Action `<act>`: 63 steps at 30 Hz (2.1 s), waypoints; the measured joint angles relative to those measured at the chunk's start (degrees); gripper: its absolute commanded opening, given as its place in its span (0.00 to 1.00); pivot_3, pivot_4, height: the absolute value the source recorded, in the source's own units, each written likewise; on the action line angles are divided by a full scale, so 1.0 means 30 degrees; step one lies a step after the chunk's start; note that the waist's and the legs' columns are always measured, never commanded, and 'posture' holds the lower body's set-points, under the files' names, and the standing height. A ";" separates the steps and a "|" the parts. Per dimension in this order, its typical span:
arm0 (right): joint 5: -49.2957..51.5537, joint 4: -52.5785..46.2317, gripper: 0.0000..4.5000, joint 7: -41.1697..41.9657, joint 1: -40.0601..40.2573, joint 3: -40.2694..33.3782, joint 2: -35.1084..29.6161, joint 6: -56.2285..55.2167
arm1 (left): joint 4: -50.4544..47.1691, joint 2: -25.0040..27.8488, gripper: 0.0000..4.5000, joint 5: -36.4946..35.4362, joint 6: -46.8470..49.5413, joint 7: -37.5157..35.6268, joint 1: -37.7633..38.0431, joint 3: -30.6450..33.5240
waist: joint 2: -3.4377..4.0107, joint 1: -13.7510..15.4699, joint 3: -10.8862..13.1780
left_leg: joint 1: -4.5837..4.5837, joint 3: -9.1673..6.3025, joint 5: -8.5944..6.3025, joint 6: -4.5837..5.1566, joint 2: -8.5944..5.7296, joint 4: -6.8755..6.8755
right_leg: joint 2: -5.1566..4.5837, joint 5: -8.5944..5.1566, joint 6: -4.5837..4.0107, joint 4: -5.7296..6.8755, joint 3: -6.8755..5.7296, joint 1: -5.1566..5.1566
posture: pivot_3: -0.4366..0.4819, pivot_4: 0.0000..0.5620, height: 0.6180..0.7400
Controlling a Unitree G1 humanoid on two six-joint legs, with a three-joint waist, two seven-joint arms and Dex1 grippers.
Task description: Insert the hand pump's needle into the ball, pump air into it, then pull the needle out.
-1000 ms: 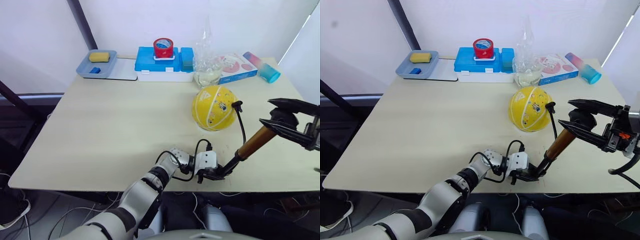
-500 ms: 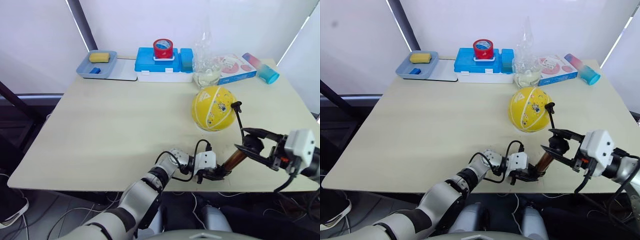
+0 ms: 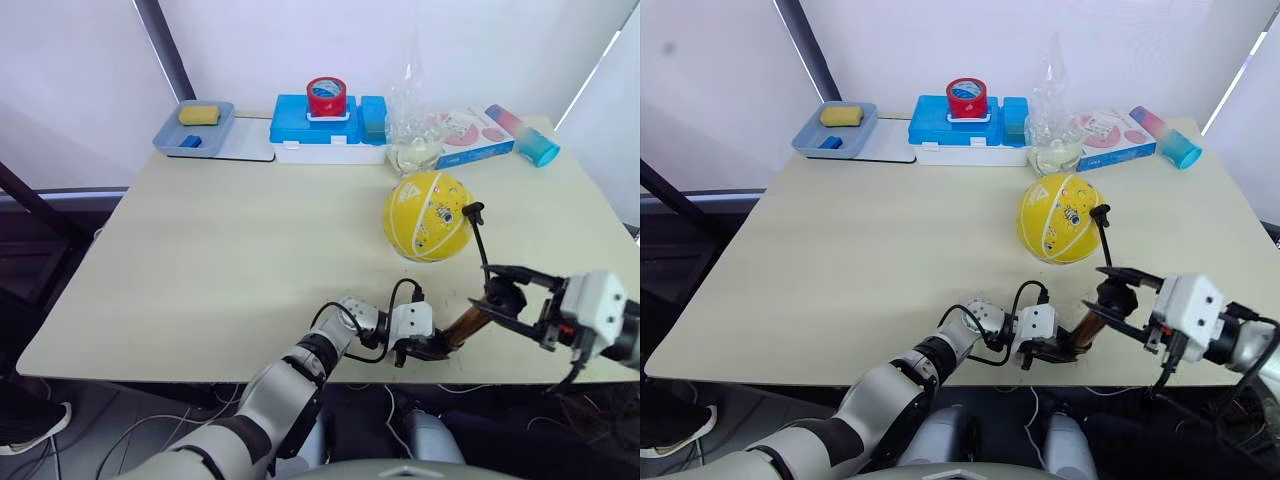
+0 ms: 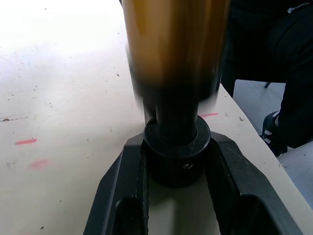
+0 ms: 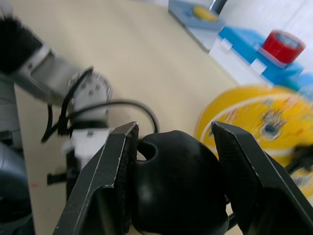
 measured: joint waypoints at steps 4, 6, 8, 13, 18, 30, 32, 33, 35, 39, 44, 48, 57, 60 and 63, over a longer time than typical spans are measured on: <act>0.3438 -0.0826 0.42 -0.0454 -0.1013 -0.2965 -0.1321 0.2433 | -0.0005 0.0016 0.25 -0.0017 -0.0001 0.0005 -0.0005 0.0015 | 0.0000 -0.0007 0.0007 | 0.0001 0.0002 0.0000 0.0000 -0.0001 0.0002 | -0.0013 0.0001 0.0001 0.0000 0.0000 0.0003 | 0.48 0.27 0.97; 0.4501 -0.1011 0.42 -0.0555 -0.1470 -0.4033 -0.2003 0.3249 | 0.0000 0.0005 0.25 -0.0025 -0.0001 -0.0005 -0.0001 0.0019 | -0.0003 -0.0005 0.0009 | 0.0000 -0.0003 0.0000 0.0000 0.0000 0.0001 | -0.0012 0.0000 0.0000 -0.0002 -0.0002 0.0001 | 0.48 0.27 0.97; 0.5566 -0.1125 0.42 -0.0561 -0.1976 -0.5206 -0.2727 0.4212 | -0.0010 -0.0005 0.25 -0.0042 -0.0003 -0.0033 0.0010 0.0022 | -0.0007 -0.0005 0.0013 | -0.0005 -0.0010 -0.0001 0.0000 0.0000 0.0000 | -0.0013 0.0000 -0.0001 -0.0004 -0.0006 0.0000 | 0.48 0.27 0.97; 0.6467 -0.0862 0.42 -0.0569 -0.2636 -0.5556 -0.3288 0.5770 | -0.0032 -0.0028 0.25 -0.0052 -0.0011 -0.0048 0.0010 0.0024 | -0.0001 -0.0010 0.0035 | -0.0015 -0.0004 -0.0001 0.0000 -0.0006 0.0000 | -0.0029 0.0000 0.0000 -0.0011 -0.0006 -0.0003 | 0.48 0.27 0.97; 0.5568 -0.0912 0.42 -0.0484 -0.2530 -0.4997 -0.2422 0.5292 | -0.0008 -0.0017 0.25 -0.0043 -0.0008 -0.0038 0.0010 0.0019 | -0.0015 -0.0008 0.0038 | -0.0014 -0.0009 -0.0001 0.0001 -0.0005 -0.0003 | -0.0020 0.0000 0.0000 -0.0013 -0.0006 -0.0001 | 0.48 0.27 0.97; -0.1247 0.2172 0.42 0.0607 -0.0645 0.1809 0.1511 -0.0791 | 0.0045 -0.0003 0.25 -0.0019 0.0011 0.0064 0.0005 0.0018 | -0.0074 -0.0039 -0.0015 | 0.0021 -0.0010 0.0000 0.0002 -0.0005 0.0000 | 0.0001 0.0000 0.0001 0.0005 -0.0005 0.0016 | 0.48 0.27 0.97; -0.2437 0.3038 0.42 0.0554 -0.0623 0.2922 0.2084 -0.1880 | 0.0046 0.0001 0.25 -0.0024 0.0020 0.0085 0.0005 0.0023 | -0.0073 -0.0039 -0.0017 | 0.0026 -0.0011 0.0001 0.0001 -0.0004 0.0000 | 0.0003 0.0000 0.0001 0.0010 -0.0006 0.0020 | 0.48 0.27 0.97; -0.2776 0.3313 0.42 0.0533 -0.0614 0.3270 0.2237 -0.2179 | 0.0045 0.0000 0.25 -0.0025 0.0024 0.0090 0.0005 0.0022 | -0.0071 -0.0039 -0.0018 | 0.0027 -0.0011 0.0001 0.0001 -0.0005 0.0002 | 0.0003 0.0000 0.0001 0.0011 -0.0006 0.0021 | 0.48 0.27 0.97; -0.3242 0.3615 0.42 0.0520 -0.0583 0.3663 0.2451 -0.2807 | 0.0043 0.0006 0.25 -0.0035 0.0030 0.0087 0.0005 0.0025 | -0.0064 -0.0037 -0.0022 | 0.0027 -0.0012 0.0001 0.0000 -0.0004 0.0002 | 0.0003 0.0000 0.0001 0.0011 -0.0007 0.0021 | 0.48 0.27 0.97; -0.3255 0.3575 0.42 0.0586 -0.0501 0.3551 0.2367 -0.3188 | 0.0043 0.0003 0.25 -0.0028 0.0030 0.0091 0.0005 0.0017 | -0.0061 -0.0034 -0.0021 | 0.0026 -0.0015 0.0002 -0.0001 -0.0004 0.0002 | 0.0002 0.0000 0.0001 0.0010 -0.0009 0.0022 | 0.48 0.27 0.97; -0.2030 0.2547 0.42 0.0688 -0.0519 0.2382 0.1061 -0.2030 | 0.0022 -0.0016 0.25 -0.0021 -0.0039 0.0065 0.0007 -0.0006 | -0.0012 -0.0016 0.0009 | 0.0009 -0.0012 0.0002 -0.0002 -0.0005 0.0002 | -0.0005 0.0000 0.0000 0.0009 -0.0009 0.0008 | 0.48 0.27 0.97; 0.0081 0.1151 0.42 0.0560 -0.0798 0.0347 0.0274 -0.0309 | 0.0018 0.0002 0.25 -0.0005 -0.0092 0.0079 0.0004 -0.0014 | -0.0004 -0.0008 0.0022 | 0.0003 -0.0011 0.0002 -0.0002 -0.0006 0.0002 | -0.0008 0.0001 0.0001 0.0005 -0.0011 0.0008 | 0.48 0.27 0.97; 0.5022 -0.0406 0.42 0.0158 -0.2431 -0.4633 -0.2429 0.3913 | 0.0007 0.0021 0.25 -0.0010 -0.0144 0.0074 -0.0031 -0.0007 | 0.0017 -0.0019 0.0047 | -0.0003 -0.0015 0.0002 -0.0002 -0.0010 0.0003 | -0.0020 0.0001 0.0001 -0.0001 -0.0014 0.0009 | 0.48 0.27 0.97; 0.5653 -0.0473 0.42 0.0059 -0.2918 -0.5061 -0.2959 0.4877 | 0.0007 0.0006 0.25 -0.0007 -0.0185 0.0069 -0.0036 -0.0010 | 0.0015 -0.0016 0.0052 | -0.0009 -0.0016 0.0002 -0.0002 -0.0011 0.0003 | -0.0026 0.0001 0.0001 -0.0004 -0.0014 0.0005 | 0.48 0.27 0.97; 0.5866 -0.0483 0.42 -0.0150 -0.3157 -0.5061 -0.2987 0.5479 | 0.0011 -0.0014 0.25 -0.0007 -0.0193 0.0063 -0.0036 -0.0012 | 0.0019 -0.0016 0.0058 | -0.0015 -0.0015 0.0002 -0.0002 -0.0011 0.0003 | -0.0028 0.0001 0.0001 -0.0007 -0.0014 0.0000 | 0.48 0.27 0.97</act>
